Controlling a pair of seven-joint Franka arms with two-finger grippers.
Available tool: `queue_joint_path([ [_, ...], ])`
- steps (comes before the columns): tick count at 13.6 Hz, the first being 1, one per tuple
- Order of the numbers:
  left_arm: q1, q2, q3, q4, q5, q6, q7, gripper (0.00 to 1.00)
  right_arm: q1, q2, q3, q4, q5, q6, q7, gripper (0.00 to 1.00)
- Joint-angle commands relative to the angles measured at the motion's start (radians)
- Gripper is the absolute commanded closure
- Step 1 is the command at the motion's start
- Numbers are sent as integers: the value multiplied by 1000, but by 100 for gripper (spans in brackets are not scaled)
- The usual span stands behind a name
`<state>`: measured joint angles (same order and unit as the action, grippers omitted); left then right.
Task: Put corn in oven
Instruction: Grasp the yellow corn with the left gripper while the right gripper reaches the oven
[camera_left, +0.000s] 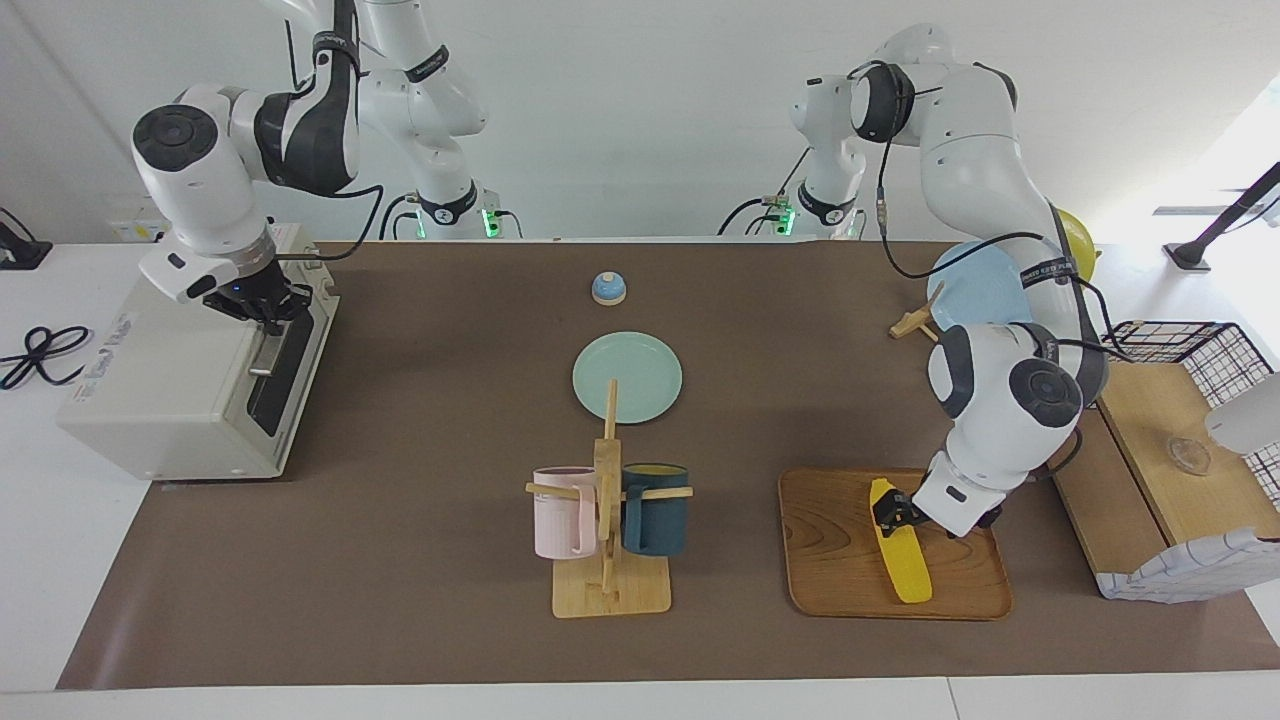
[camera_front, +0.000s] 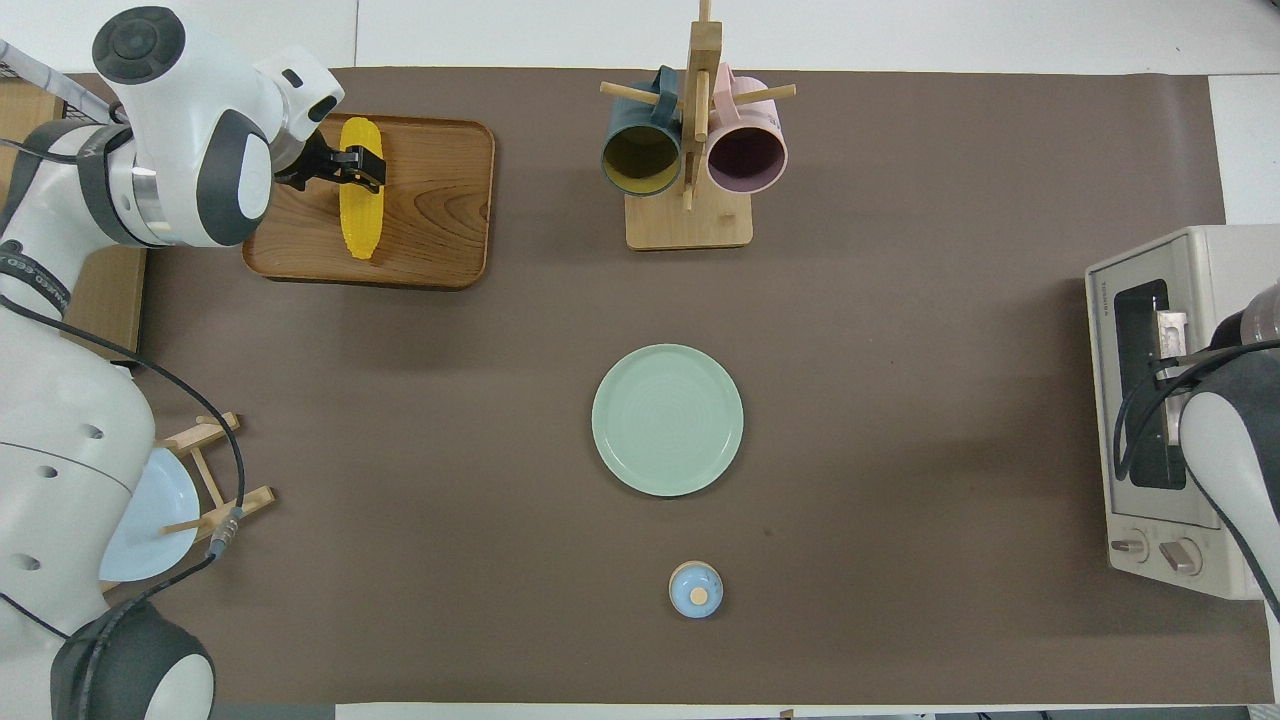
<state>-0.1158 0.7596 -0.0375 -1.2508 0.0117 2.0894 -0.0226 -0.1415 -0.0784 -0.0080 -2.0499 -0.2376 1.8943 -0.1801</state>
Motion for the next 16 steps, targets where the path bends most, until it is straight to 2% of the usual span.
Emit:
queue_joint_path([
  [1, 1, 17, -4, 22, -28, 23, 9, 0, -21, 2, 11, -65, -5, 52, 1, 100],
  [7, -1, 44, -1, 22, -47, 118, 4, 0, 19, 3, 14, -76, 1, 83, 62, 100],
  [8, -1, 46, -1, 21, -47, 132, 3, 6, 32, 14, 14, -76, 18, 85, 71, 100],
  [9, -1, 50, -1, 22, -47, 132, 3, 18, 37, 23, 14, -76, 50, 89, 74, 100],
  [10, 1, 50, -1, 25, -49, 120, 3, 45, 37, 41, 14, -76, 67, 94, 85, 100],
  [11, -1, 50, 1, 28, -50, 106, 0, 78, 39, 51, 16, -78, 69, 118, 88, 100],
  [12, -1, 49, -1, 37, -52, 80, -3, 100, 45, 63, 16, -78, 69, 130, 88, 100],
  [14, -1, 32, 1, 47, -93, 48, -6, 100, 57, 86, 16, -82, 70, 158, 88, 100],
  [16, -5, -34, 2, 41, -148, -18, -31, 100, 59, 106, 16, -110, 70, 215, 87, 100],
])
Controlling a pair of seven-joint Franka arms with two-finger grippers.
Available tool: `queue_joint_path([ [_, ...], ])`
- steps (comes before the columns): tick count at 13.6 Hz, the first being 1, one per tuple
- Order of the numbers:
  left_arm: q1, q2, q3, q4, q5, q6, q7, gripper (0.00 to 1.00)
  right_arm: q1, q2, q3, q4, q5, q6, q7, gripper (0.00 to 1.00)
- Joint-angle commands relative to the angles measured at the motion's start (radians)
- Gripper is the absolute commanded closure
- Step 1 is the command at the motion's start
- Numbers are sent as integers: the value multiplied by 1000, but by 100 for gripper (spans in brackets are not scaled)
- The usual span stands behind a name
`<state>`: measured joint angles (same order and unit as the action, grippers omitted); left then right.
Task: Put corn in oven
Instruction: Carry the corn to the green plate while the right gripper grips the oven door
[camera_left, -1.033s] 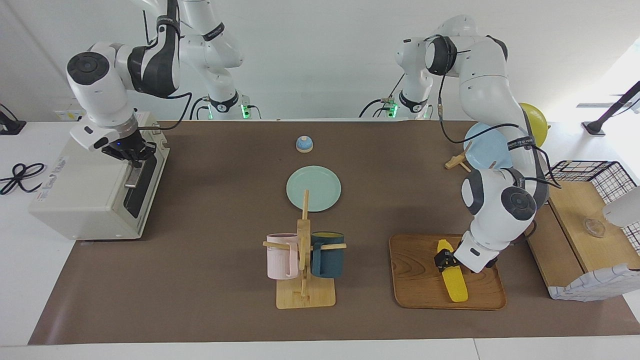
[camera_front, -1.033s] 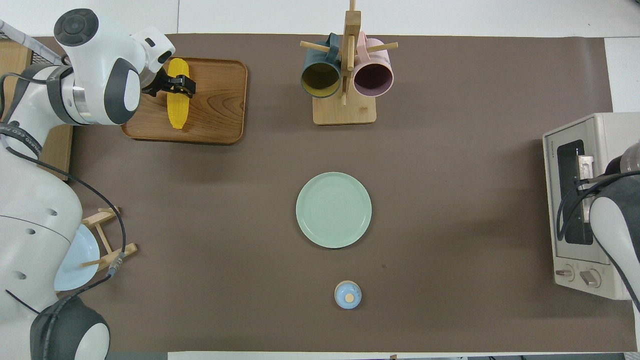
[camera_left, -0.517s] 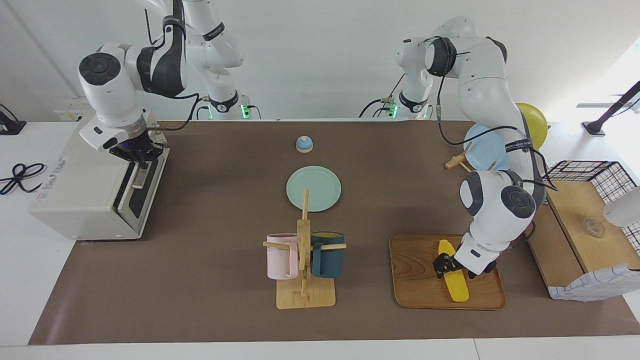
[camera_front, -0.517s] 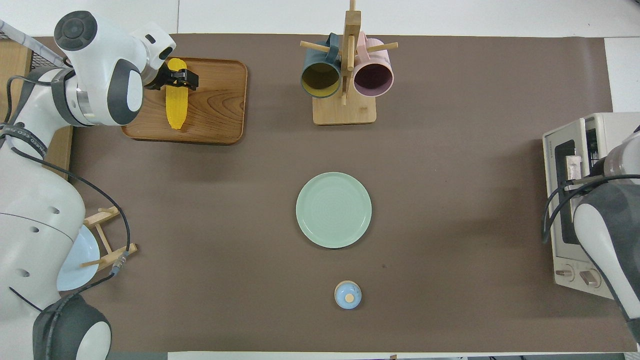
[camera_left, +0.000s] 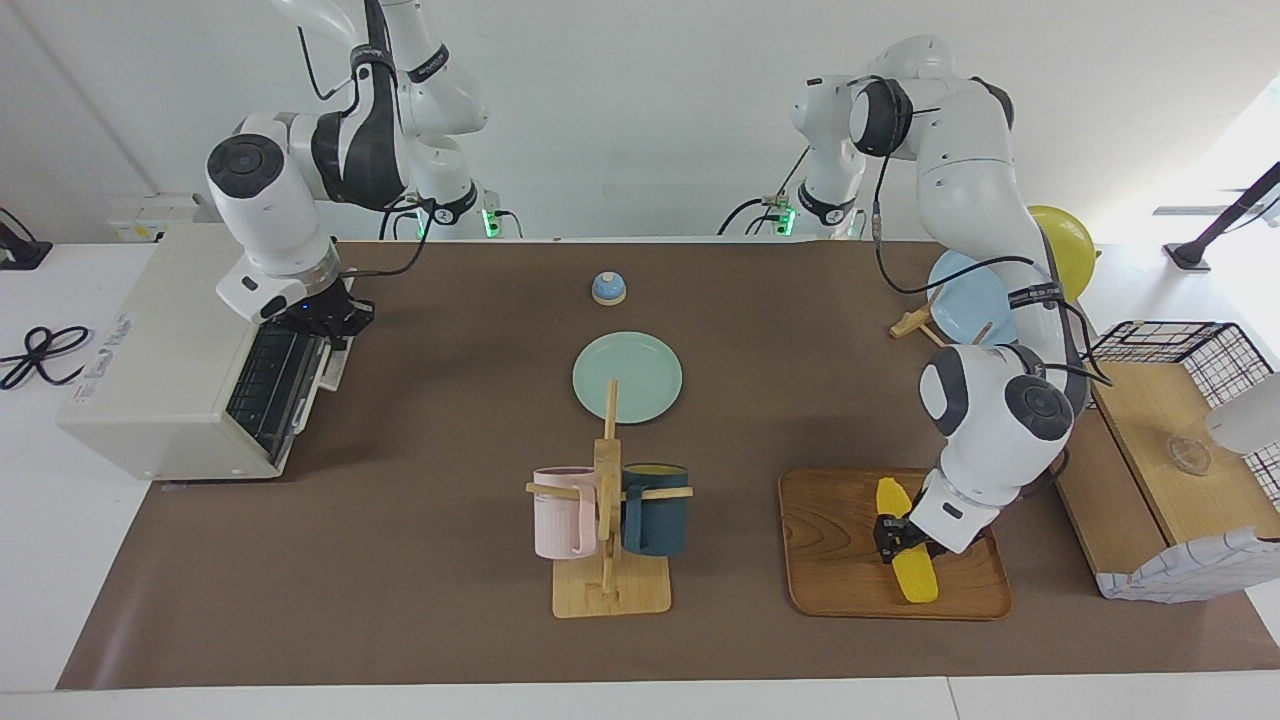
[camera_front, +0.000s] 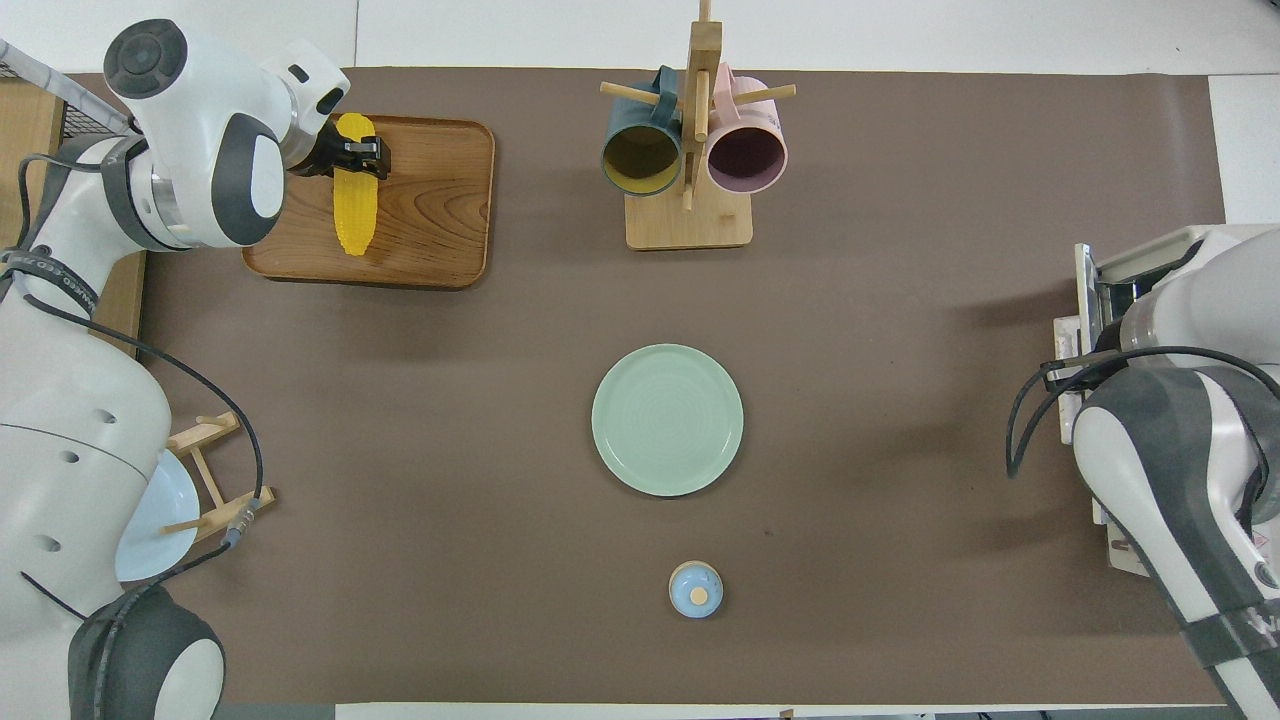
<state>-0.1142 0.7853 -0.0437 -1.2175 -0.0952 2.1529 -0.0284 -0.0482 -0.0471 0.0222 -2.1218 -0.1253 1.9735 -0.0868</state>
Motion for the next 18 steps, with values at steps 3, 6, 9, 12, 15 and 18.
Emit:
queue_joint_path([
  [3, -40, -267, 5, -135, -46, -197, -129, 100, -27, 78, -13, -81, -40, 217, -7, 100],
  [6, -158, -519, 1, -409, -47, -203, -281, 100, -21, 88, -13, -136, -40, 309, -7, 100],
  [9, -361, -615, 2, -558, -47, -147, -523, 100, -19, 136, -13, -162, -42, 372, -7, 100],
  [12, -523, -673, 4, -725, -47, 63, -649, 100, -19, 196, -11, -162, -40, 430, -7, 100],
  [15, -625, -598, 5, -746, -44, 148, -686, 100, -9, 204, -10, -135, -39, 423, -4, 100],
  [18, -657, -516, 5, -746, -37, 292, -714, 100, 33, 193, -2, -34, 91, 285, -2, 100],
])
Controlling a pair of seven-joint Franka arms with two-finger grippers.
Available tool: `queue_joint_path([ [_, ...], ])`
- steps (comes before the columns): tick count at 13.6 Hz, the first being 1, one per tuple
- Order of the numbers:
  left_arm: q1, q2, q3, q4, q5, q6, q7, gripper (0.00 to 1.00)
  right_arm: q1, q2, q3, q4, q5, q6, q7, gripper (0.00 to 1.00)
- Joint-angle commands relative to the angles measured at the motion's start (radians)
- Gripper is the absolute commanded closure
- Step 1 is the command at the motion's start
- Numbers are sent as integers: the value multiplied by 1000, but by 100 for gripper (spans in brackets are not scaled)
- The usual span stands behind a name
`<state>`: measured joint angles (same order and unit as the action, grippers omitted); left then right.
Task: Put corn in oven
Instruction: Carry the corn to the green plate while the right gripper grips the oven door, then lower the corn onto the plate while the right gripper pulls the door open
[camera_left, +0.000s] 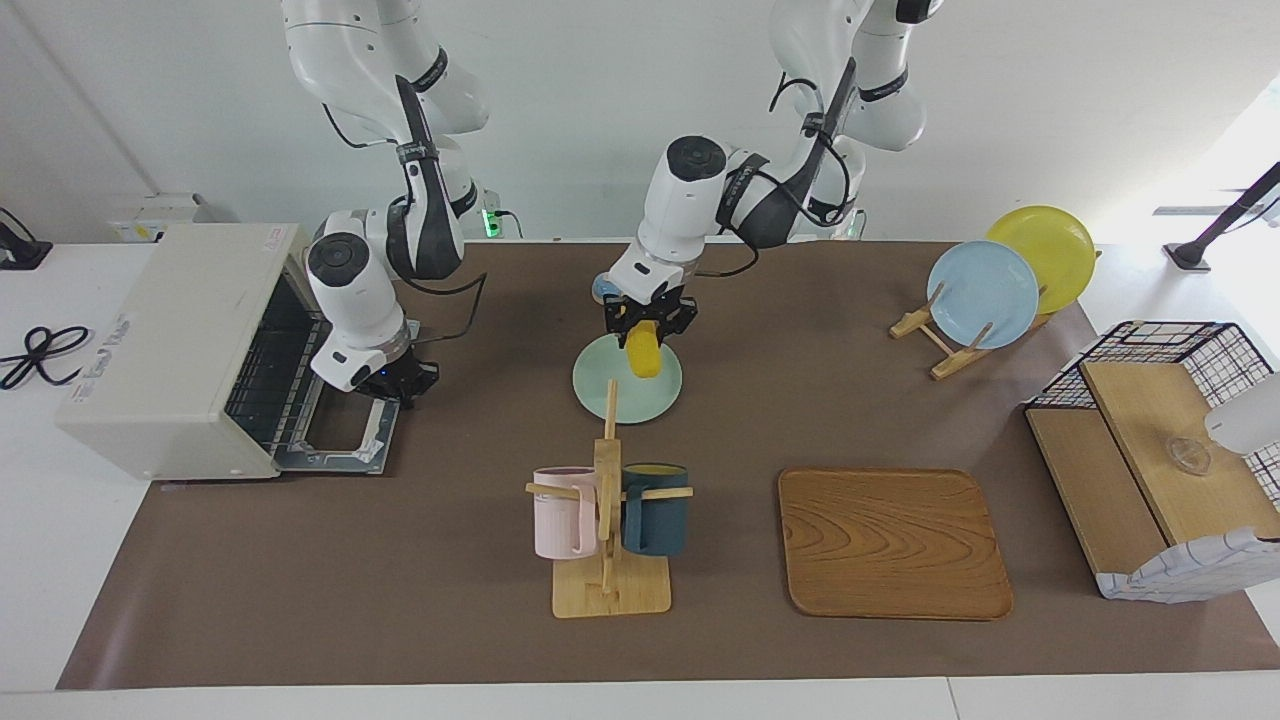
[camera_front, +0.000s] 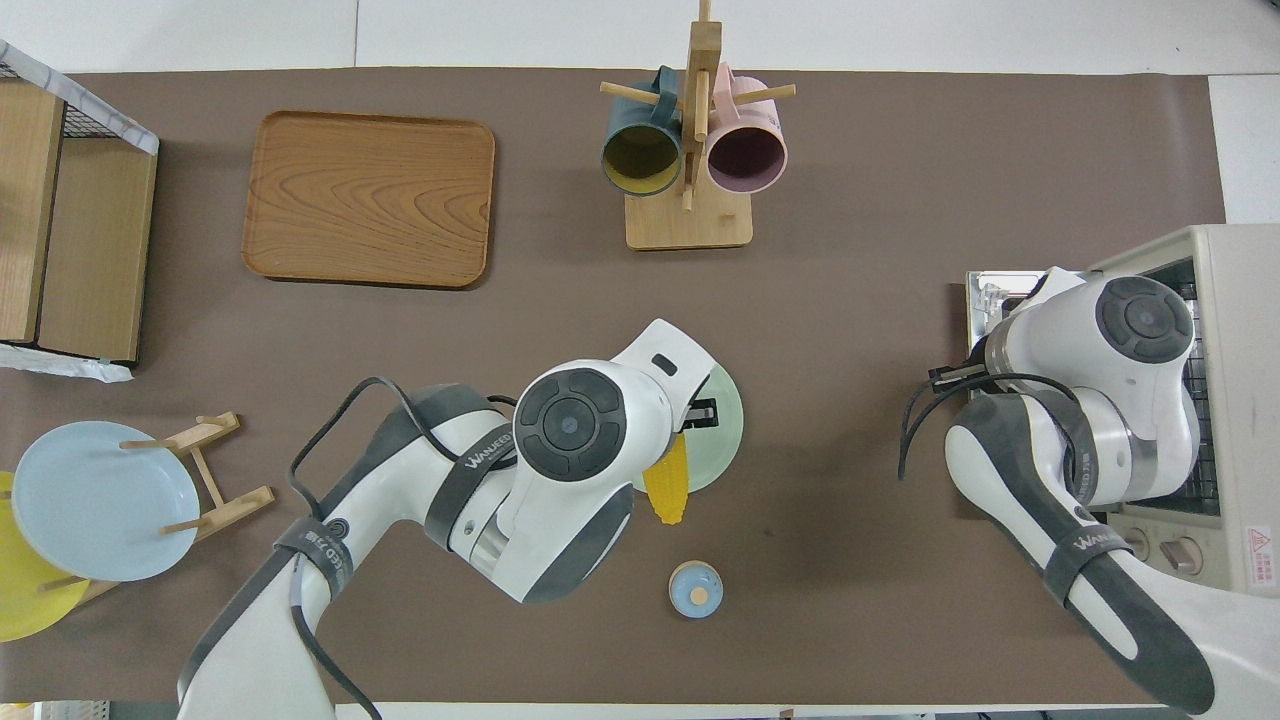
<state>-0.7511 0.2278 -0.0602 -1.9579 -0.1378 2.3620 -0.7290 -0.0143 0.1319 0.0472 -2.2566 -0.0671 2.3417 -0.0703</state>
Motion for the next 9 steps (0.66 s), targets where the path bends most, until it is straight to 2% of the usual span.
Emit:
queue_joint_path([
  [1, -24, 76, 23, -4, 7, 114, -13, 100, 17, 11, -27, 145, 44, -143, -14, 100],
  [3, -40, 110, 23, -7, 26, 155, -16, 100, 23, -3, -27, 207, 47, -212, 6, 100],
  [7, -39, 119, 23, -6, 27, 163, -15, 100, 34, -61, -27, 232, 72, -286, 7, 100],
  [9, -40, 123, 23, -10, 38, 166, -10, 100, 31, -113, -29, 255, 73, -390, 7, 97],
])
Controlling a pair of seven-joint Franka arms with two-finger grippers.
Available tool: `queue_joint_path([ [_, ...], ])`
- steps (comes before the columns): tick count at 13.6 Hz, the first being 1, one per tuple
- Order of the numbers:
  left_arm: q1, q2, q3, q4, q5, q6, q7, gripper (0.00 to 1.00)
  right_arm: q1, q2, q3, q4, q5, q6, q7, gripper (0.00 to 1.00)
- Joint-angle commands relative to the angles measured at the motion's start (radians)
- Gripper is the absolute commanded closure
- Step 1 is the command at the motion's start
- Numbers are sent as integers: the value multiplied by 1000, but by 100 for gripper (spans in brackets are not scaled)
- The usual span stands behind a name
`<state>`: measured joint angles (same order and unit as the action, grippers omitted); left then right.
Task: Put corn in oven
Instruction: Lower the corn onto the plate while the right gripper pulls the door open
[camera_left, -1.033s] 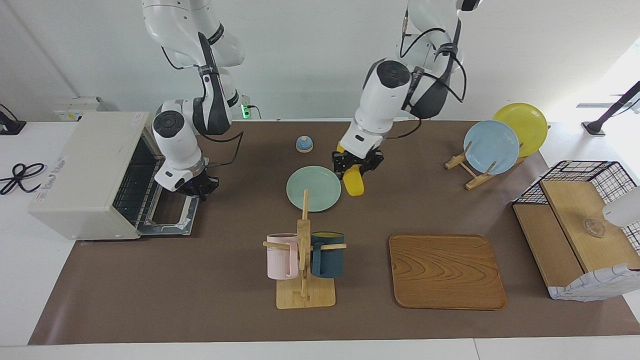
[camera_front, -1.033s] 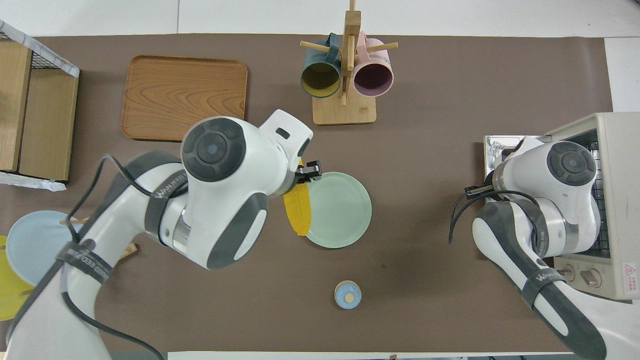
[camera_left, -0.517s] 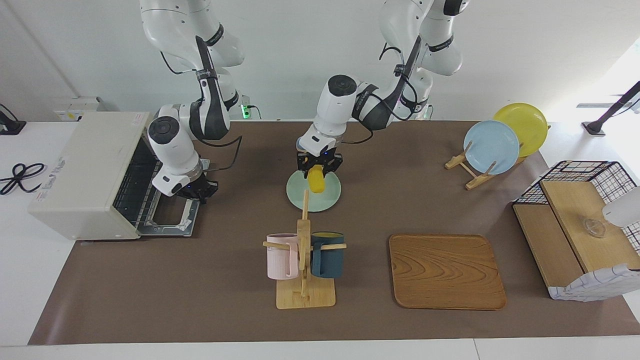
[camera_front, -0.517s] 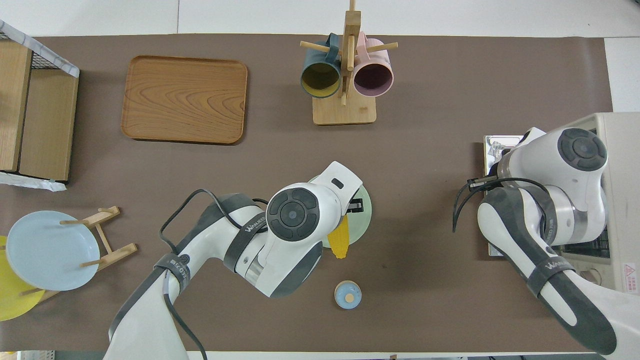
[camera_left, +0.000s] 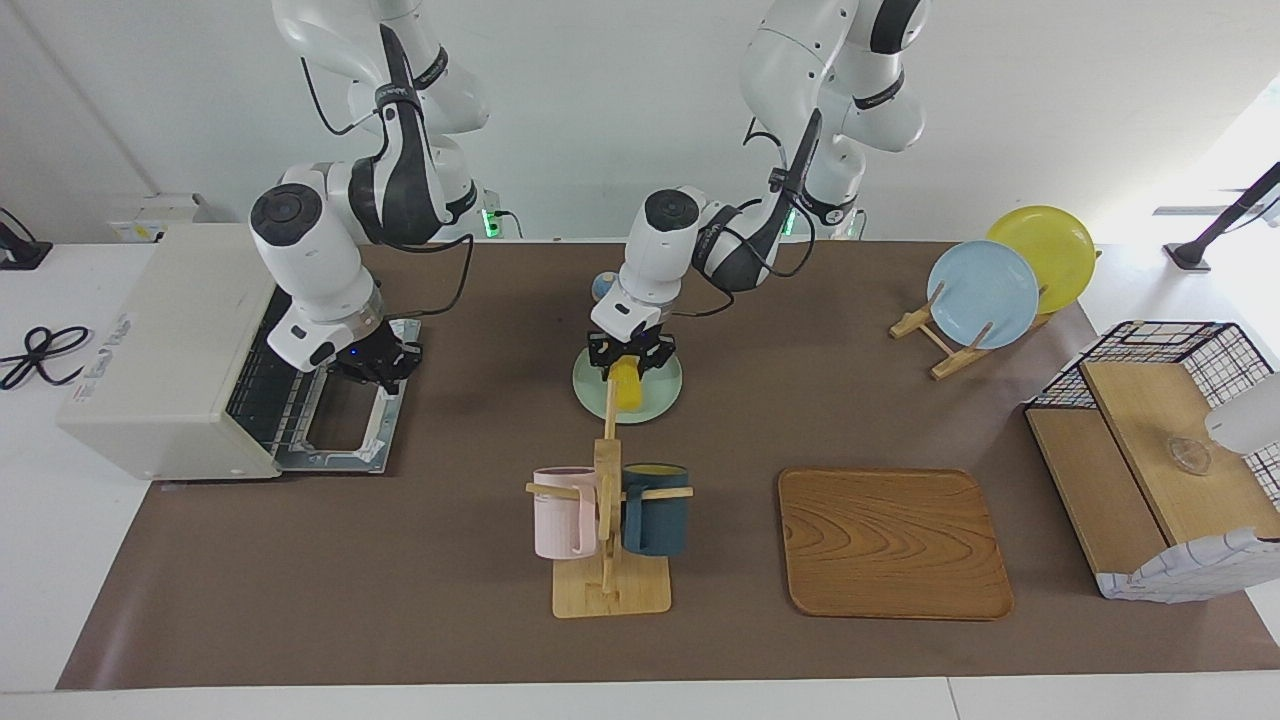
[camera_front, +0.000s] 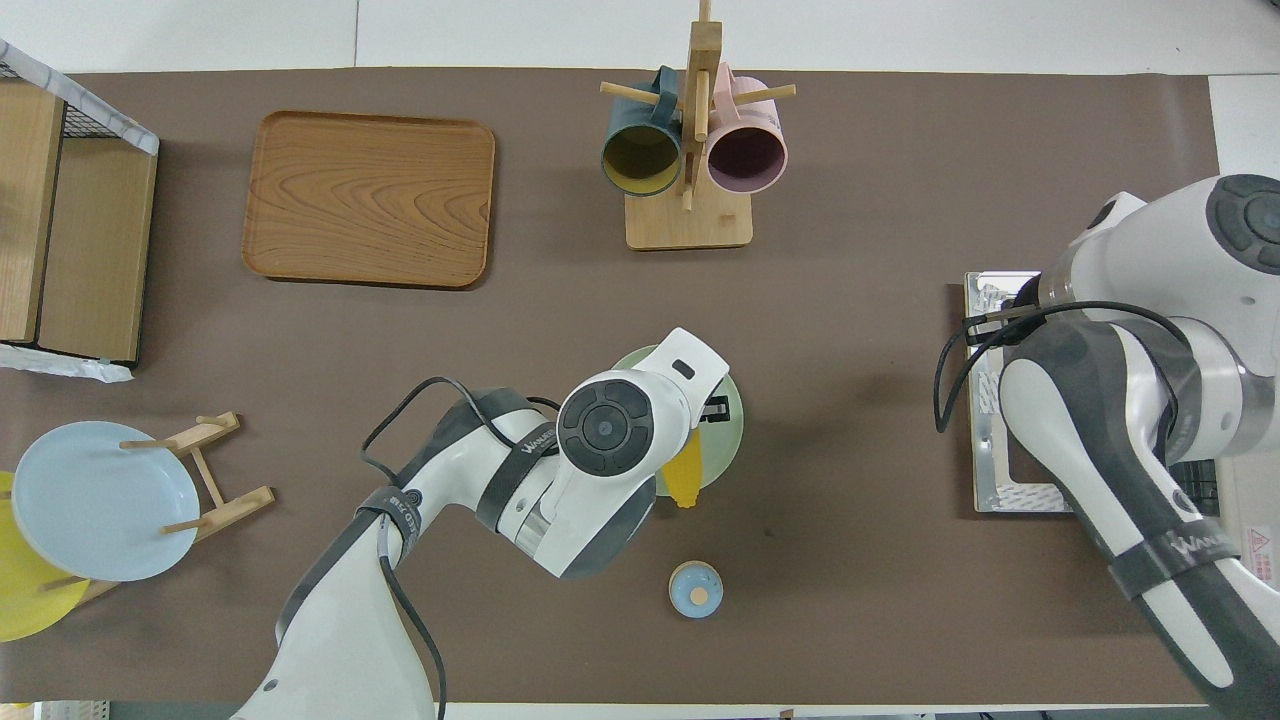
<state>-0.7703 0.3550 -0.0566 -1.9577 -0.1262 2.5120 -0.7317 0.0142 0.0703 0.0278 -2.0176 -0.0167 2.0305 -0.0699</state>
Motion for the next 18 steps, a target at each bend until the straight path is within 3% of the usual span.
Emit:
queue_joint_path([
  [1, -21, -5, 20, -13, 58, 16, -8, 100, 7, -76, -9, 16, 23, -105, 7, 80],
  [2, -21, -4, 20, -15, 69, 15, -6, 69, 9, -98, -9, 17, 23, -124, 7, 73],
  [4, -17, -4, 20, -17, 69, 13, -6, 22, 15, -145, -6, 31, 23, -159, 4, 17],
  [5, -17, -4, 18, -13, 69, 11, -6, 1, 13, -149, -6, 69, 38, -221, 4, 8],
  [9, 3, -39, 21, -4, 69, -47, 2, 0, 10, -107, -2, 259, 72, -489, 12, 6],
  [11, 54, -98, 20, 0, 71, -117, 26, 0, 13, -110, -2, 261, 72, -489, 12, 0],
  [14, 167, -171, 20, 71, 69, -299, 101, 0, 82, -116, -2, 249, 72, -464, 82, 0],
  [18, 340, -189, 21, 221, 69, -496, 216, 0, 153, -116, 0, 247, 75, -451, 209, 0],
])
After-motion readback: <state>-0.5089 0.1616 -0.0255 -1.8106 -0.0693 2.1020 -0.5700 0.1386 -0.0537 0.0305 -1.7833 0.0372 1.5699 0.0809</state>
